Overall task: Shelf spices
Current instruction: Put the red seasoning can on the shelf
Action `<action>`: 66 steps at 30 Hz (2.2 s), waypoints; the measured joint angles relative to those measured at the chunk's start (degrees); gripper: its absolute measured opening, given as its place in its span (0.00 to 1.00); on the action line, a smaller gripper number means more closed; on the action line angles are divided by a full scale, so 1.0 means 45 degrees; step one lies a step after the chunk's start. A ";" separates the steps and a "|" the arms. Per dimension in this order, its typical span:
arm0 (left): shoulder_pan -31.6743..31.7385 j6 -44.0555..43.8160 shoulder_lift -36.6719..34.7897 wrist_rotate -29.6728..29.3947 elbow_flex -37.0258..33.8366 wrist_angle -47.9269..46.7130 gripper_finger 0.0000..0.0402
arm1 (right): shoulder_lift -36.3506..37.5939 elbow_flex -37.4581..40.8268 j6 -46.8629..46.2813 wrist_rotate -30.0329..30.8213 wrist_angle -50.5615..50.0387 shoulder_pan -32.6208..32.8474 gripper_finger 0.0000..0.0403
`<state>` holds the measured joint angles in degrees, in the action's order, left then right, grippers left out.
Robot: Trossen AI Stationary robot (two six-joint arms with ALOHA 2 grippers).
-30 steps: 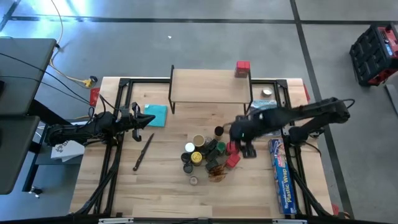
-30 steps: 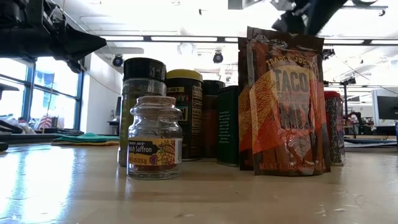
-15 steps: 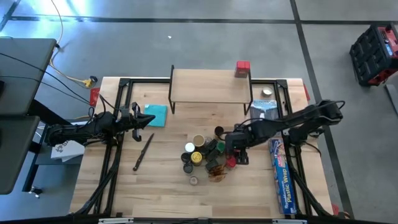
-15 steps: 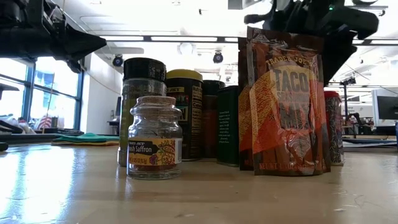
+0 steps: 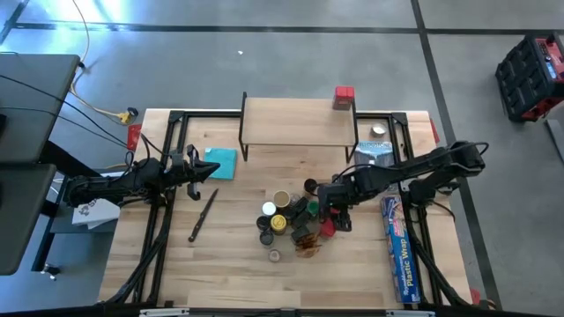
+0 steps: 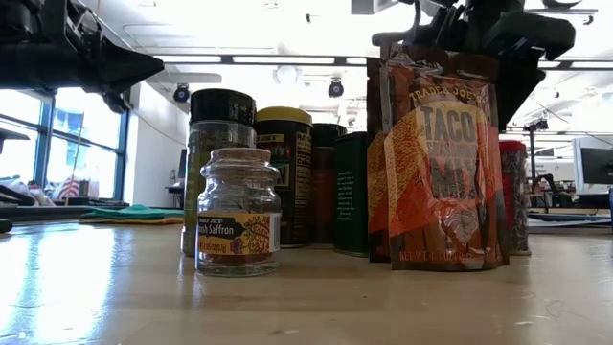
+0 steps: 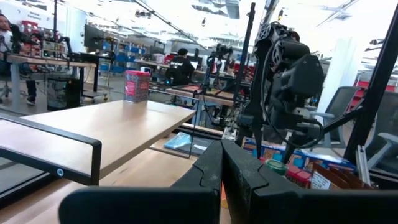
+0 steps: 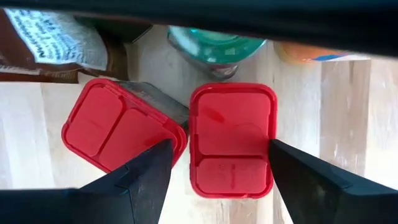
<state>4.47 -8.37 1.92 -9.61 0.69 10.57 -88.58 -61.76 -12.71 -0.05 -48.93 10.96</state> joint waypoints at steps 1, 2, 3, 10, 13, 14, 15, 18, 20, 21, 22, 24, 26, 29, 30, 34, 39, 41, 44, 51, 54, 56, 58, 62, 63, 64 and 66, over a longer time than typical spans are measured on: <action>0.0000 -0.0034 0.0001 0.0003 0.0000 0.0000 0.00 | 0.0005 0.0000 -0.0129 -0.0001 -0.0030 0.0092 0.64; 0.0000 -0.0096 0.0001 0.0002 0.0000 0.0000 0.00 | 0.0005 0.0000 -0.0264 -0.0005 -0.0042 0.0184 0.64; 0.0000 -0.0121 0.0002 0.0002 0.0000 0.0000 0.00 | 0.0005 0.0000 -0.0381 -0.0011 -0.0034 0.0273 0.64; 0.0000 -0.0125 0.0000 0.0003 0.0000 0.0000 0.00 | 0.0005 0.0000 -0.1346 -0.0013 -0.0034 0.0943 0.64; 0.0000 -0.0124 -0.0001 0.0001 0.0000 0.0000 0.00 | 0.0005 -0.0001 -0.1880 0.0072 -0.0036 0.1039 0.64; 0.0000 -0.0120 -0.0001 0.0000 0.0000 0.0000 0.00 | 0.0005 -0.0034 -0.2074 0.0091 -0.0071 0.1033 0.64; 0.0000 -0.0120 -0.0001 0.0000 0.0000 0.0000 0.00 | 0.0005 -0.0094 -0.2183 0.0102 -0.0128 0.1030 0.64; 0.0000 -0.0120 0.0000 0.0000 0.0000 0.0000 0.00 | 0.0005 -0.0399 -0.2496 0.0217 -0.0129 0.0981 0.64; 0.0000 -0.0120 -0.0001 0.0001 0.0000 0.0002 0.00 | 0.0005 -0.0580 -0.2669 0.0467 -0.0136 0.0981 0.64; 0.0000 -0.0120 0.0001 0.0000 0.0000 0.0003 0.00 | 0.0005 -0.0615 -0.2809 0.0696 -0.0098 0.0981 0.64; 0.0000 -0.0120 0.0001 0.0000 0.0000 0.0000 0.00 | 0.0005 -0.0617 -0.2951 0.0852 -0.0030 0.0981 0.64; 0.0000 -0.0116 0.0000 0.0000 0.0000 0.0000 0.00 | 0.0005 -0.0571 -0.3144 0.0962 0.0026 0.0981 0.64; -0.0002 -0.0118 0.0001 0.0002 0.0000 0.0002 0.00 | 0.0005 -0.0466 -0.3182 0.0979 0.0014 0.0981 0.64; -0.0003 -0.0115 -0.0001 0.0003 0.0000 0.0005 0.00 | 0.0005 -0.0260 -0.3415 0.1318 0.0308 0.0981 0.64; -0.0003 -0.0115 0.0004 0.0000 0.0000 0.0003 0.00 | 0.0005 -0.0138 -0.3504 0.1345 0.0487 0.0981 0.64; -0.0005 -0.0125 -0.0001 0.0001 0.0000 -0.0005 0.00 | 0.0011 0.0388 -0.3503 0.1294 0.0975 0.0981 0.64; -0.0005 -0.0117 0.0000 0.0004 0.0000 -0.0010 0.00 | 0.0039 0.0753 -0.3448 0.1219 0.1265 0.0981 0.64; -0.0005 -0.0116 -0.0001 0.0005 0.0000 -0.0002 0.00 | -0.0013 0.0946 -0.3417 0.1244 0.1347 0.0981 0.64; -0.0005 -0.0115 -0.0001 0.0004 0.0000 -0.0009 0.00 | 0.0008 0.1272 -0.3468 0.1440 0.2026 0.0981 0.64; -0.0005 -0.0115 -0.0001 0.0005 0.0000 -0.0005 0.00 | -0.0005 0.1837 -0.3170 0.1675 0.2012 0.0948 0.61; -0.0005 -0.0110 -0.0001 0.0000 0.0000 -0.0005 0.00 | -0.0005 0.1846 -0.3168 0.1567 0.2010 0.0809 0.52; -0.0005 -0.0110 -0.0001 0.0000 0.0000 -0.0005 0.00 | 0.0024 0.1841 -0.3168 0.1494 0.2016 0.0691 0.50; -0.0005 -0.0110 -0.0001 0.0005 0.0000 0.0000 0.00 | 0.0104 0.1838 -0.3102 0.1217 0.1976 0.0490 0.50; -0.0004 -0.0110 -0.0001 0.0004 0.0000 -0.0004 0.00 | 0.0329 0.1183 -0.2559 0.1015 0.0815 0.0040 0.50; -0.0005 -0.0110 -0.0001 0.0000 0.0000 0.0005 0.00 | 0.0390 0.0861 -0.2357 0.1011 0.0345 -0.0095 0.50; -0.0005 -0.0110 0.0000 0.0005 0.0000 0.0005 0.00 | 0.0427 0.0461 -0.2152 0.1070 -0.0297 -0.0236 0.50; -0.0005 -0.0110 0.0000 0.0003 0.0000 0.0000 0.00 | 0.0447 -0.0476 -0.1714 0.1257 -0.1581 -0.0525 0.50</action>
<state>4.45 -8.86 1.92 -9.59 0.69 10.57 -86.56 -63.90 -20.42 5.60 -56.04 8.60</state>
